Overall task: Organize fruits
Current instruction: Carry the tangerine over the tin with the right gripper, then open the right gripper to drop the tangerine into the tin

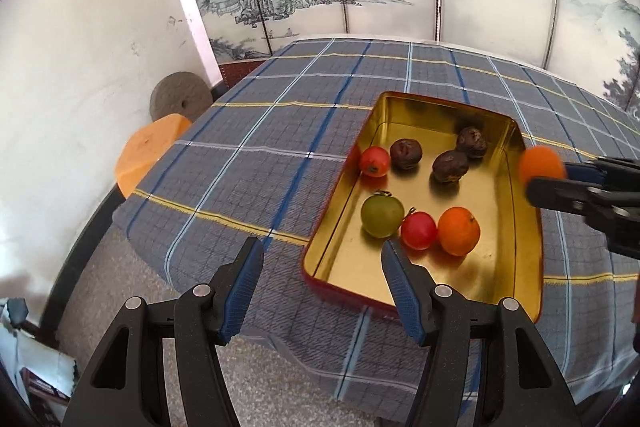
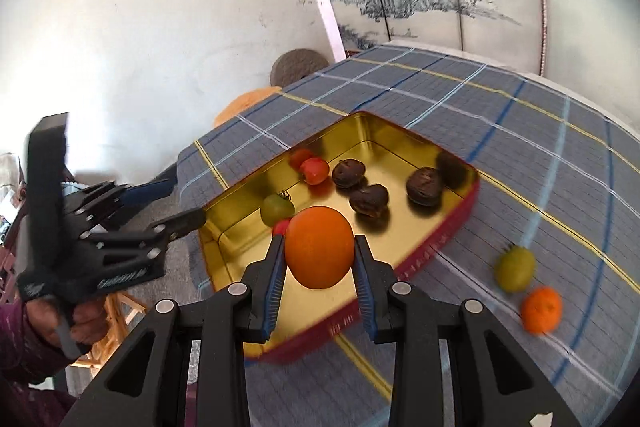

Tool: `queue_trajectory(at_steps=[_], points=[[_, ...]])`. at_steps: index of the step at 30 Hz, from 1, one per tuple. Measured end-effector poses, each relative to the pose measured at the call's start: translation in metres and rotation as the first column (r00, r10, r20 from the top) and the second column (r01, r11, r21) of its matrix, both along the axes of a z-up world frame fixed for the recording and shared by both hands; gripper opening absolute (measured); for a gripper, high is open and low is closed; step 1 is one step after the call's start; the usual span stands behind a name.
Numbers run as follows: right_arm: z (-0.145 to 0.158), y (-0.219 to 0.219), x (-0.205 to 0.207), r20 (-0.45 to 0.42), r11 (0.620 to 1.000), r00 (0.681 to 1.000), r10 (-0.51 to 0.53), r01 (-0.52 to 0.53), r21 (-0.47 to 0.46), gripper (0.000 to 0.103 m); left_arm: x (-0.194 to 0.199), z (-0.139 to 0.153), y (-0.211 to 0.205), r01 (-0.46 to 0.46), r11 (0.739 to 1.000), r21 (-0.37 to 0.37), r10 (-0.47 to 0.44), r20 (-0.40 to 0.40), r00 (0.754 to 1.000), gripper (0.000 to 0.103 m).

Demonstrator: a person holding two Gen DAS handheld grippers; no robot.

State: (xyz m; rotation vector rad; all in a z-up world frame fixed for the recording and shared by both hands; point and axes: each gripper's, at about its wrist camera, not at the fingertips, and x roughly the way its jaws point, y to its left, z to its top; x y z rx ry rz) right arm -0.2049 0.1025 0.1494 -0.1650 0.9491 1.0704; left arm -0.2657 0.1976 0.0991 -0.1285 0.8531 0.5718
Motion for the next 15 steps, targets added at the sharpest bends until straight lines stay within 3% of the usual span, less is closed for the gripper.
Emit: queue_trajectory(at_steps=[10, 13, 15], points=[[-0.022, 0.052, 0.015, -0.027, 0.997, 1.000, 0.015, -0.016, -0.069, 0.031, -0.006, -0.009, 0.012, -0.010, 1.000, -0.010, 0.010, -0.012, 1.000, 0.062], [-0.026, 0.062, 0.023, -0.049, 0.998, 0.999, -0.008, 0.005, -0.063, 0.034, -0.008, -0.010, 0.014, -0.013, 1.000, -0.008, 0.012, -0.019, 1.000, 0.062], [-0.024, 0.063, 0.029, -0.065, 0.999, 0.997, -0.034, 0.032, -0.029, 0.044, -0.009, -0.011, 0.015, -0.016, 1.000, -0.006, 0.016, -0.018, 1.000, 0.062]])
